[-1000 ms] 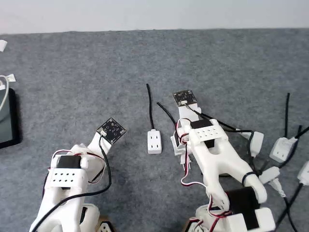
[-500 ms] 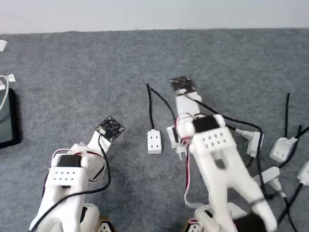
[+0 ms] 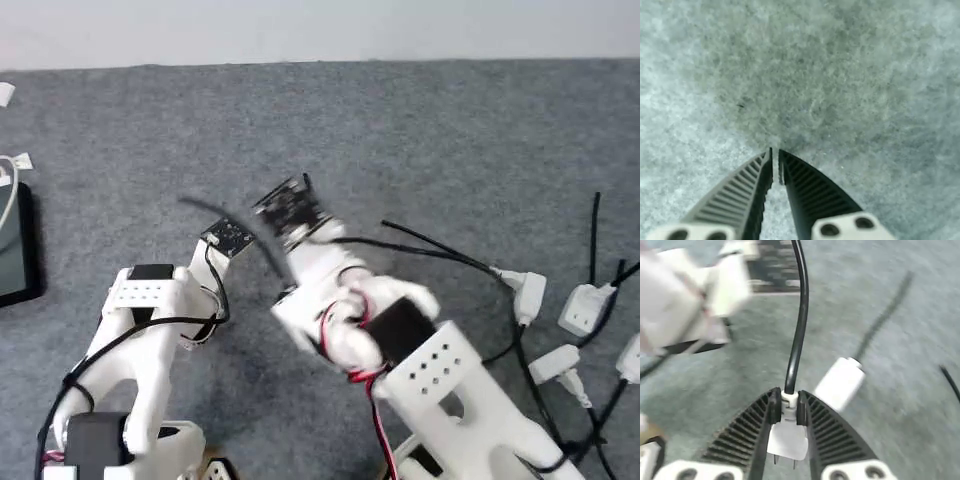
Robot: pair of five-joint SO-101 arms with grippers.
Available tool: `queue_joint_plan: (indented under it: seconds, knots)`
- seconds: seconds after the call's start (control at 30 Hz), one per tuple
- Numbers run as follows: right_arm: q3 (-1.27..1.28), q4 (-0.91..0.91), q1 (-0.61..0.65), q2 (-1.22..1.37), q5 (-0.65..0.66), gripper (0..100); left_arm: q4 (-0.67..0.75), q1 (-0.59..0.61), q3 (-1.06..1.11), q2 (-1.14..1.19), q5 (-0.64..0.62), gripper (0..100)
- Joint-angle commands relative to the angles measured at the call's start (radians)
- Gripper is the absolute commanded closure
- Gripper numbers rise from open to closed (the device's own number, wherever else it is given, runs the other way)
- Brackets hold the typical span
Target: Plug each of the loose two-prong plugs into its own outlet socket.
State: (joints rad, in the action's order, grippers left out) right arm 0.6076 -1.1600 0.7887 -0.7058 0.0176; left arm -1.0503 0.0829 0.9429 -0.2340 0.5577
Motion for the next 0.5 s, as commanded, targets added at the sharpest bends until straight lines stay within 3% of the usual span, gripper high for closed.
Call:
queue_joint_plan:
  seconds: [0.0,0.27,0.47]
  knots:
    - [0.014,0.101,0.073,0.021,-0.028,99.1,-0.011,-0.014,-0.041,0.002,-0.006,99]
    - [0.018,0.222,0.084,0.239,-0.077,99.1,-0.015,-0.028,-0.030,-0.014,0.020,99]
    - [0.009,0.206,0.084,0.214,-0.077,99.1,0.005,-0.029,0.062,-0.143,0.061,99]
